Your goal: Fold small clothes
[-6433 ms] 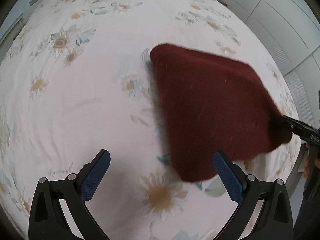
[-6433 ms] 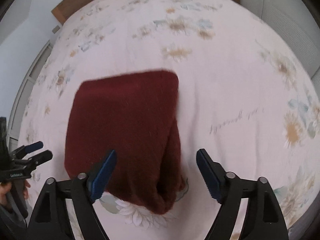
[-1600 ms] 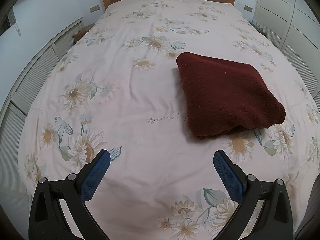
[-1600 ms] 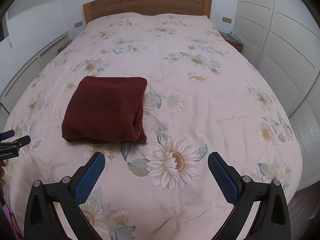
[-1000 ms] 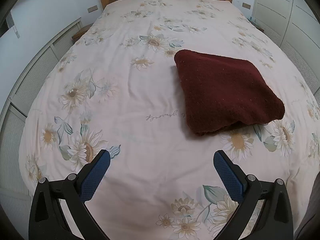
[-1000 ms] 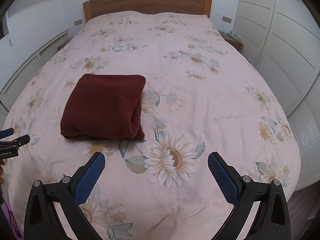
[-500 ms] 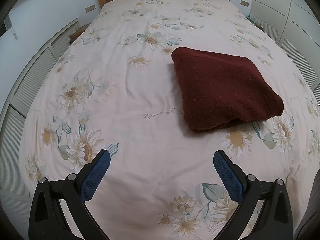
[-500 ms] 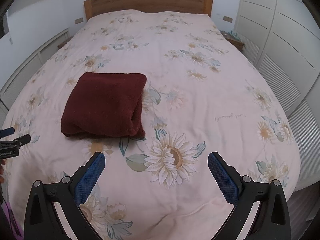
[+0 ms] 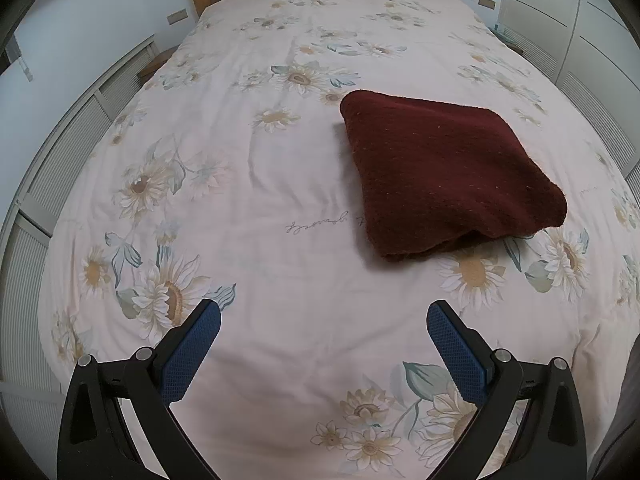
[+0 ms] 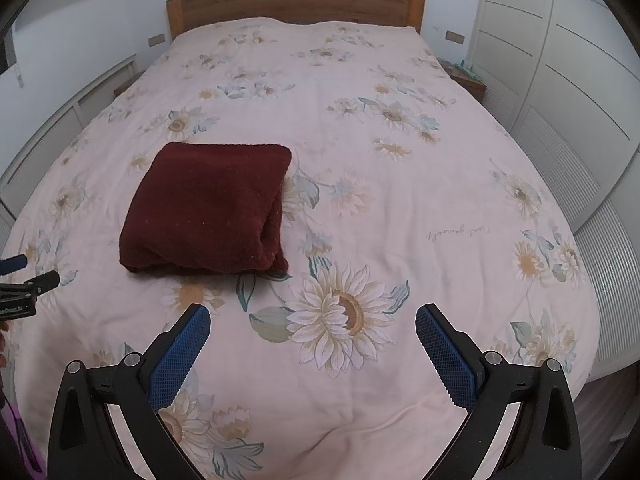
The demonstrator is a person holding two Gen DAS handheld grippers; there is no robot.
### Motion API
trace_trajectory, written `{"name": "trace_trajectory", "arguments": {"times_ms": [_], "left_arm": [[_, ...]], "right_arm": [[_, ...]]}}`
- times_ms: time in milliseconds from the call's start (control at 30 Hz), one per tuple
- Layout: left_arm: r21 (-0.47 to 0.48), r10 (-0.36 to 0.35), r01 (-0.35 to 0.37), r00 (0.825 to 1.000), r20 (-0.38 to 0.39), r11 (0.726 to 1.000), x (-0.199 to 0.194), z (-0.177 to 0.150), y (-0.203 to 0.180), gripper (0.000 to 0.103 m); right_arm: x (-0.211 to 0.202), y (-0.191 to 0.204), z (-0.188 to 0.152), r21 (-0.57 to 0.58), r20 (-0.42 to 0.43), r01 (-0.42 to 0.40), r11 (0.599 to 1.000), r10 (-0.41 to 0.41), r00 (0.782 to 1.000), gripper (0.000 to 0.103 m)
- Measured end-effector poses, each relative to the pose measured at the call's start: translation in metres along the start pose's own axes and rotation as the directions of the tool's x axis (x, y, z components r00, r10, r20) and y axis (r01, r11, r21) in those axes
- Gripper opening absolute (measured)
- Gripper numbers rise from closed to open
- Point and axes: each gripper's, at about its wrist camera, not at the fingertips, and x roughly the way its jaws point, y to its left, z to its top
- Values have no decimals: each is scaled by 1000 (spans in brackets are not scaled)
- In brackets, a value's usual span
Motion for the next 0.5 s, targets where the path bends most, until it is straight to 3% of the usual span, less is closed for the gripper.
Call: {"name": "trace_trajectory", "arguments": {"times_ms": [500], "left_arm": [[17,-2,2,1000,3,1000,-2,0,-2,102]], "right_arm": [[2,1,-4,-2,-10,1,1000,-1,1000,102]]}}
